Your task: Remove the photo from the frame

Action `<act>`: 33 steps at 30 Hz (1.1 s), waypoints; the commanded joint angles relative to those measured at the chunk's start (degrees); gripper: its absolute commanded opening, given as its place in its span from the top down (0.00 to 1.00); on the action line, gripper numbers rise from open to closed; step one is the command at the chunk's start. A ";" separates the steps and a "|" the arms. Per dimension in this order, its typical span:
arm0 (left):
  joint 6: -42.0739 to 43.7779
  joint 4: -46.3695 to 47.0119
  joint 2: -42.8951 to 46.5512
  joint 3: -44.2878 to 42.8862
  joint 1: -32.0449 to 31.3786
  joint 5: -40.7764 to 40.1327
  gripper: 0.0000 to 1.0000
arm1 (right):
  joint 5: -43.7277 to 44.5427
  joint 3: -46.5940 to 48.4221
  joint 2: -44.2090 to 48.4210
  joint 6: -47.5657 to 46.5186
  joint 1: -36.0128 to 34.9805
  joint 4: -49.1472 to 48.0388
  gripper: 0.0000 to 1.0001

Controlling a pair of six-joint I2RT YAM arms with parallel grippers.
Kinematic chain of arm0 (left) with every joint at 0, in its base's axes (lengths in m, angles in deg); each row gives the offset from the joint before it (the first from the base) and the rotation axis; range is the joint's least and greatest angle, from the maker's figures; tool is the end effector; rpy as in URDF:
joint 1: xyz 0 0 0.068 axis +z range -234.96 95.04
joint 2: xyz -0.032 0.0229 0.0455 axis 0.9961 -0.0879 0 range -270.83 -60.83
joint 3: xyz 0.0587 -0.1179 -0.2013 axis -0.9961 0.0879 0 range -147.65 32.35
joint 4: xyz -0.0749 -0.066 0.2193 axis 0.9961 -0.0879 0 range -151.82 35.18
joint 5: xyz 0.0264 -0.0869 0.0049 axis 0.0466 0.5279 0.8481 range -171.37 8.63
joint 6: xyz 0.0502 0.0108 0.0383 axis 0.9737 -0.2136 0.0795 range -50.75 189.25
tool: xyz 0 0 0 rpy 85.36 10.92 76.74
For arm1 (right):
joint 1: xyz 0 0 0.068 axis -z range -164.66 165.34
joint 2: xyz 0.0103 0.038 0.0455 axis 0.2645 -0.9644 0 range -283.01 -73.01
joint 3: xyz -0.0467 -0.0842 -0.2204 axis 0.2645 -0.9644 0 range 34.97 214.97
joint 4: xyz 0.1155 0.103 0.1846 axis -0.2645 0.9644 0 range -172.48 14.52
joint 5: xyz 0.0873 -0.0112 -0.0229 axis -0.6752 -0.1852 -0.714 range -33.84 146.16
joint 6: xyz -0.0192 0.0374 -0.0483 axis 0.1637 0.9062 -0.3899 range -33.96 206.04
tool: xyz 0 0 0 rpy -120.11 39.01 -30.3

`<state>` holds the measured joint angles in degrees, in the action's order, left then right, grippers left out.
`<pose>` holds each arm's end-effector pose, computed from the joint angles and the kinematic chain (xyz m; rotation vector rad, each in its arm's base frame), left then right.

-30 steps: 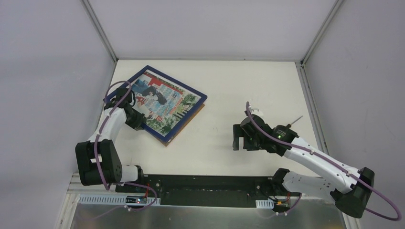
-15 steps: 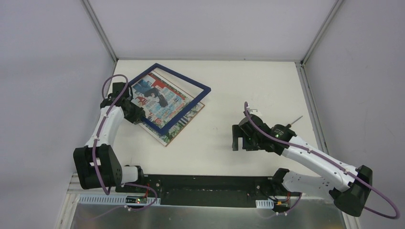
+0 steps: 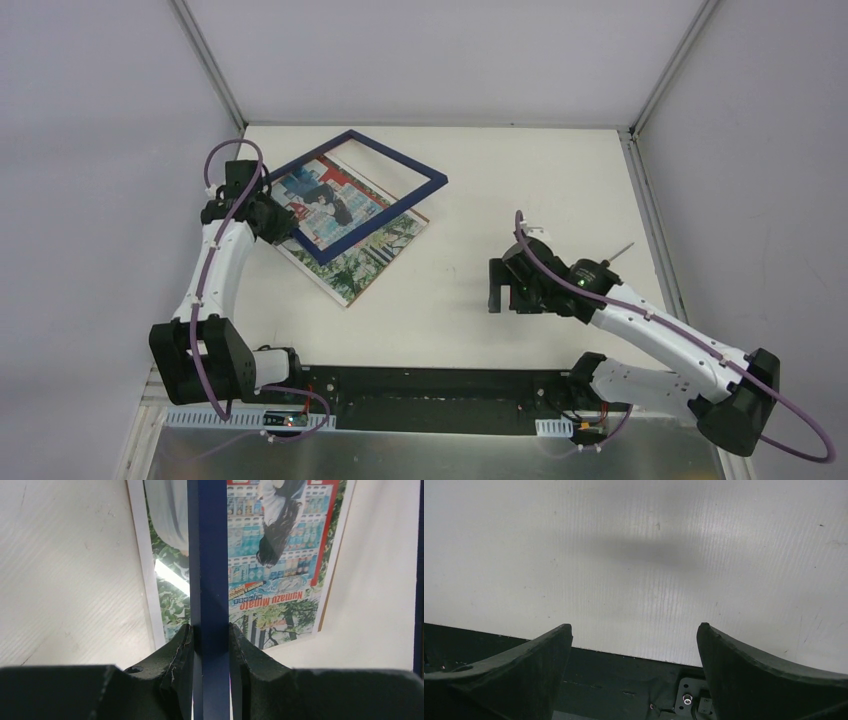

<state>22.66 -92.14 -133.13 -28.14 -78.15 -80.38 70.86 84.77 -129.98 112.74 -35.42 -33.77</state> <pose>0.2595 0.0300 0.2527 -1.0964 2.1978 -0.3314 0.1309 0.1402 0.2374 -0.4263 2.4780 0.2294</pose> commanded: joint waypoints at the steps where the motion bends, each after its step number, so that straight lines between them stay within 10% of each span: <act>1: 1.39 7.10 2.11 -3.67 -0.42 0.06 1.00 | 2.10 1.06 -0.50 1.61 2.61 2.13 0.01; 17: 10.03 13.67 -4.44 -11.45 -21.58 -7.23 1.00 | -13.20 9.47 -7.36 -5.93 29.30 3.38 0.01; 29: 4.46 14.85 -16.74 -17.50 -34.84 -8.03 1.00 | -17.01 8.42 -5.02 -10.17 31.16 2.90 0.01; 33: -0.73 12.65 -14.06 -13.74 -32.47 -5.47 0.66 | -20.32 8.29 -8.39 -10.83 31.17 -1.11 0.01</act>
<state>27.95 -78.26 -151.14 -42.98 -113.21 -87.35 55.60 93.38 -135.73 104.15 -4.60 -31.50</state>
